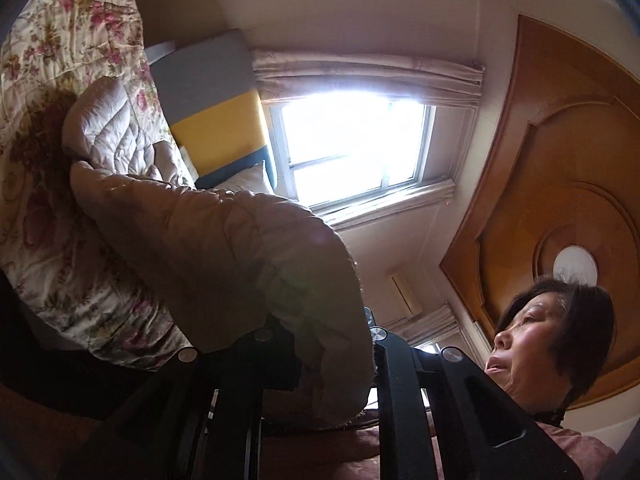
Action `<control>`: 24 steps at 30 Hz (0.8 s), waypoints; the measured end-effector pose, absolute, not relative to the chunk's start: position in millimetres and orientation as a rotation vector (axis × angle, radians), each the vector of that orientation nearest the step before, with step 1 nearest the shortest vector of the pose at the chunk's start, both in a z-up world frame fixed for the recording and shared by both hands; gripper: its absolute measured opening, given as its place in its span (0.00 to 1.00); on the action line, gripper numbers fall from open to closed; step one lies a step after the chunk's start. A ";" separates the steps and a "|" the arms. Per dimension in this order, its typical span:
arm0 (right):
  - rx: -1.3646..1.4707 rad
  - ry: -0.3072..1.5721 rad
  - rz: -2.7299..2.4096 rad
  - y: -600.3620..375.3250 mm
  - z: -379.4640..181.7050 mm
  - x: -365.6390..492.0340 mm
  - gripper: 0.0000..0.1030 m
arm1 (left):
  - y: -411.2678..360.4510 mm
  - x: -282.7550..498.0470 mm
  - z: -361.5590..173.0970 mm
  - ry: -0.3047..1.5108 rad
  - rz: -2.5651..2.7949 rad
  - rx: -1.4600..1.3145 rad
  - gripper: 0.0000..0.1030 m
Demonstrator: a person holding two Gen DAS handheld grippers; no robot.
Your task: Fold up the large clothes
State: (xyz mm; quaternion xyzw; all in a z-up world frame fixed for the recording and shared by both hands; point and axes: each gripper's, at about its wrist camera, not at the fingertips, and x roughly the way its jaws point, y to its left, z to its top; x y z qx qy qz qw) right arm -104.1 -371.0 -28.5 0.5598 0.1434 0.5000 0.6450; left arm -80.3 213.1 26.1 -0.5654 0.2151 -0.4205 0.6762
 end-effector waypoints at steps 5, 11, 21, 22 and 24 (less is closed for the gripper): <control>1.363 0.288 1.051 -380.9 -31.7 -78.2 0.25 | 217.0 -46.0 13.0 0.530 -0.899 -1.299 0.12; 1.492 0.316 0.899 -388.4 -50.5 -13.2 0.25 | 202.5 19.1 18.5 0.644 -0.828 -1.172 0.12; 1.646 0.416 0.668 -390.1 -92.9 72.5 0.25 | 191.3 117.5 -28.4 0.781 -0.609 -1.139 0.12; 1.642 0.428 0.643 -390.2 -95.0 78.3 0.25 | 189.5 126.0 -32.3 0.794 -0.575 -1.104 0.12; 1.620 0.454 0.577 -392.5 -100.6 87.3 0.25 | 186.1 139.4 -37.1 0.809 -0.495 -1.037 0.12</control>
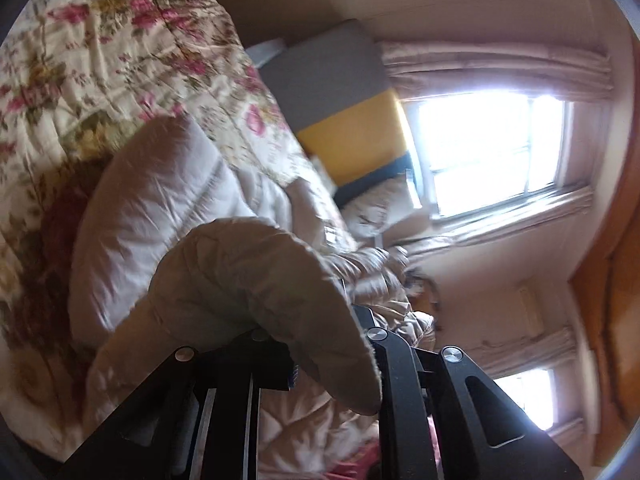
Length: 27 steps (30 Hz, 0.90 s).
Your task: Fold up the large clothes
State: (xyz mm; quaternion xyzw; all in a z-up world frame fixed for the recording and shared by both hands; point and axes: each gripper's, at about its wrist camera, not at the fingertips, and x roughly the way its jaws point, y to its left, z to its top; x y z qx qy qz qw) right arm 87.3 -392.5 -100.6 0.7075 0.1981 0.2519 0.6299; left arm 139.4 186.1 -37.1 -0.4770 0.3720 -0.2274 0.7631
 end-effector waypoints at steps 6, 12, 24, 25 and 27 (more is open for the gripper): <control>1.513 0.437 0.501 -392.7 -103.2 94.8 0.43 | 178.7 155.7 -41.5 0.760 -0.433 -1.069 0.71; 1.233 0.422 0.414 -383.6 -58.3 80.7 0.80 | 160.3 126.1 -10.8 0.570 -0.325 -0.884 0.89; 0.131 0.930 0.275 -230.0 -7.6 129.7 0.76 | 78.9 147.4 -33.4 0.758 -0.220 -0.346 0.89; 0.075 0.962 0.251 -222.3 -15.8 137.7 0.70 | 76.4 152.5 -35.8 0.772 -0.214 -0.334 0.89; 0.048 0.986 0.247 -219.7 -37.3 143.6 0.59 | 73.2 160.3 -37.7 0.789 -0.204 -0.315 0.89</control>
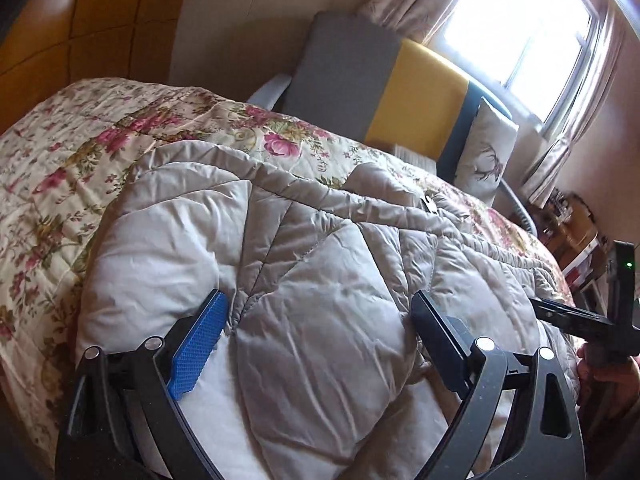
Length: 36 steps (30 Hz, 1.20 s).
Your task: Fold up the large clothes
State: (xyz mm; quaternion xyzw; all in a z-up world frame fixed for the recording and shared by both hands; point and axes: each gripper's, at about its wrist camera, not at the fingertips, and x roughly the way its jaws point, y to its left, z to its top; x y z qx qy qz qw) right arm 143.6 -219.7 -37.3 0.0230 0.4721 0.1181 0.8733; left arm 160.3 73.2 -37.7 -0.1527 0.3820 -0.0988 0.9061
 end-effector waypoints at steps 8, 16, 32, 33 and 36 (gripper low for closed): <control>-0.024 0.975 0.162 -213.4 -44.7 196.3 0.01 | 57.9 199.5 -35.2 0.850 -0.138 -0.251 0.89; -0.099 0.868 0.066 -205.9 -70.3 215.8 0.00 | 36.4 230.6 -58.1 0.813 -0.125 -0.097 0.96; -0.050 0.825 0.090 -213.4 -78.2 216.9 0.01 | -33.0 220.3 -13.6 0.810 -0.194 0.028 0.95; -0.047 0.825 0.091 -213.5 -78.3 217.2 0.01 | -40.3 228.0 -20.6 0.827 -0.184 0.075 0.95; -0.032 0.824 0.095 -214.9 -79.1 218.4 0.01 | -46.0 250.7 -38.9 0.845 -0.165 0.120 0.96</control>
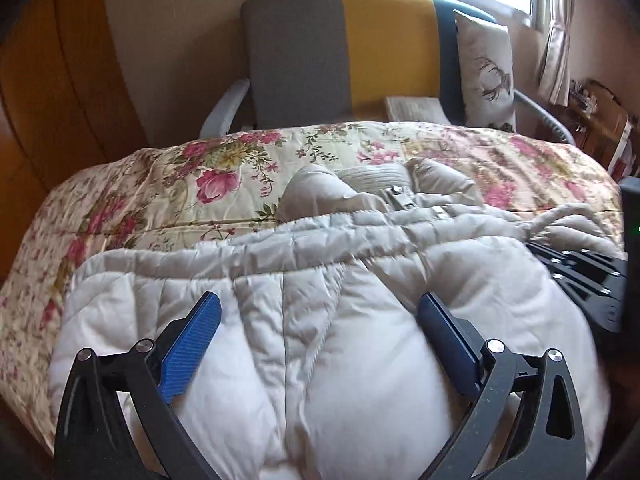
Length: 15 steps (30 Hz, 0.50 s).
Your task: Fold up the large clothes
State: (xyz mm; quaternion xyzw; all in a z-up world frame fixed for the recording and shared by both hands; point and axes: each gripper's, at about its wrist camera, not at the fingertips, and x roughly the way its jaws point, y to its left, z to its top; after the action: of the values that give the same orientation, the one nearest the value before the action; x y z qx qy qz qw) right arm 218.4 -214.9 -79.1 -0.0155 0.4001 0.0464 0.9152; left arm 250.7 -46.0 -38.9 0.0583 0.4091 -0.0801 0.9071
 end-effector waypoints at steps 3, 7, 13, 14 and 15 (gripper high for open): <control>-0.016 0.821 0.093 -216.5 -80.4 220.0 0.01 | -41.6 270.5 -53.9 0.872 -0.180 0.100 0.96; 0.038 0.817 0.098 -222.7 -81.9 224.9 0.01 | -31.4 288.4 -74.9 0.881 -0.223 0.020 0.97; 0.059 0.795 0.119 -225.0 -78.2 221.1 0.01 | -27.4 275.9 -67.6 0.876 -0.232 0.000 0.97; 0.067 0.784 0.126 -226.7 -74.4 218.3 0.02 | -25.1 271.0 -62.6 0.881 -0.232 -0.004 0.96; 0.078 0.770 0.131 -228.9 -68.3 214.6 0.09 | -22.1 265.8 -57.1 0.885 -0.232 -0.010 0.96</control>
State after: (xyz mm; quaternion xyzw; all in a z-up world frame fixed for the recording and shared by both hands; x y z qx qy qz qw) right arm 214.6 -228.9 -68.3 0.0378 0.3754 0.0637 0.9239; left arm 265.8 -22.1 -57.1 -0.0048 0.4271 -0.1119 0.8973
